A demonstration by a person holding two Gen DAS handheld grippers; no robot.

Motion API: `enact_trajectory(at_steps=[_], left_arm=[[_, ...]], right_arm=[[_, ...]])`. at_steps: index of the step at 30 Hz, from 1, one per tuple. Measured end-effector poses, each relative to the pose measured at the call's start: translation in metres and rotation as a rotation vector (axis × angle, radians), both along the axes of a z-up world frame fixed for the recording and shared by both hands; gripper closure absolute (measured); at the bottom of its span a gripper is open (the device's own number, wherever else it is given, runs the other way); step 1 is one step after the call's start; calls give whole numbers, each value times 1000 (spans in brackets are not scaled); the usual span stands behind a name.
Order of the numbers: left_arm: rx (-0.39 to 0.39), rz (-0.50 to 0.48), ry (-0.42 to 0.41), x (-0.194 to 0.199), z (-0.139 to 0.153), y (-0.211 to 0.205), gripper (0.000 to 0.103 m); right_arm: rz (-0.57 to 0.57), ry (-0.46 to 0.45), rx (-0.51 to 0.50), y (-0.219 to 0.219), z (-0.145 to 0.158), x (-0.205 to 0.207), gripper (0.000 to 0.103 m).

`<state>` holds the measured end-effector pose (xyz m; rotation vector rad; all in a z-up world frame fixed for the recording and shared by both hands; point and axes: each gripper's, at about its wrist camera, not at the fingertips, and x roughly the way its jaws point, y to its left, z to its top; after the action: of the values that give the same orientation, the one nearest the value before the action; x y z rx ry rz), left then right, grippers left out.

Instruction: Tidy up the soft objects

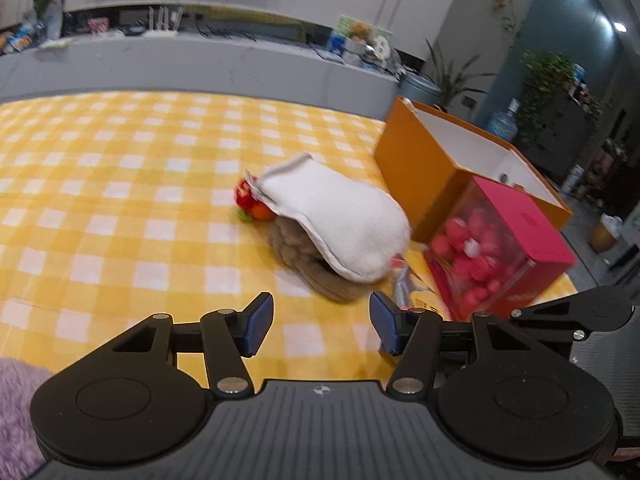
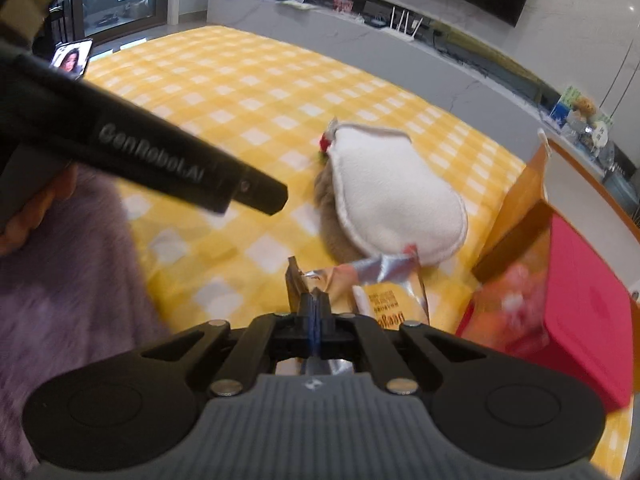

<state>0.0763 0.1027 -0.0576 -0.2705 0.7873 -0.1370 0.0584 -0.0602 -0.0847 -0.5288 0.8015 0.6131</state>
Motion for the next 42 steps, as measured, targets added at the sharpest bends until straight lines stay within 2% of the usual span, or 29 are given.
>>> enact_trajectory(at_steps=[4, 6, 8, 10, 12, 14, 16, 18, 21, 23, 26, 30, 33, 36, 38, 41, 42], left_arm=[[-16, -66, 26, -3, -4, -8, 38], [-13, -80, 30, -4, -5, -12, 38], [-19, -79, 31, -4, -6, -12, 39], [-35, -75, 33, -5, -6, -11, 41], [-50, -64, 29, -5, -7, -8, 41], [-59, -50, 29, -6, -8, -7, 42], [-58, -33, 35, -5, -8, -7, 44], [-53, -15, 35, -4, -9, -6, 44], [-53, 23, 24, -5, -9, -2, 44], [-63, 54, 8, -7, -8, 2, 44], [-60, 94, -3, -8, -7, 6, 44], [-12, 80, -8, -7, -6, 0, 44], [-14, 71, -10, -6, -7, 0, 44], [-14, 64, -11, -6, -7, -1, 44], [-12, 62, -11, -6, -7, -1, 44], [-15, 63, -10, -6, -7, -1, 44], [-14, 63, -8, -6, -7, -1, 44]], right_arm=[[-79, 73, 22, -19, -3, -8, 102], [-140, 116, 61, -28, -5, -9, 102], [-198, 154, 121, -37, -4, -9, 97], [-258, 180, 190, -45, -1, -9, 88], [-313, 161, 211, -45, 2, -9, 55], [-362, 120, 212, -44, 4, -9, 46], [-407, 121, 223, -44, 2, -3, 43], [-458, 129, 238, -43, -1, 4, 28], [-515, 147, 299, -40, -1, 13, 24], [-537, 153, 317, -35, -2, 18, 18], [-563, 169, 311, -27, -9, 27, 18], [-626, 207, 308, -25, -25, 39, 16], [-634, 184, 303, -24, -30, 43, 17], [-600, 155, 238, -14, -36, 45, 18], [-593, 154, 175, -11, -44, 44, 22], [-629, 182, 205, -21, -52, 42, 24], [-622, 176, 212, -22, -51, 41, 31]])
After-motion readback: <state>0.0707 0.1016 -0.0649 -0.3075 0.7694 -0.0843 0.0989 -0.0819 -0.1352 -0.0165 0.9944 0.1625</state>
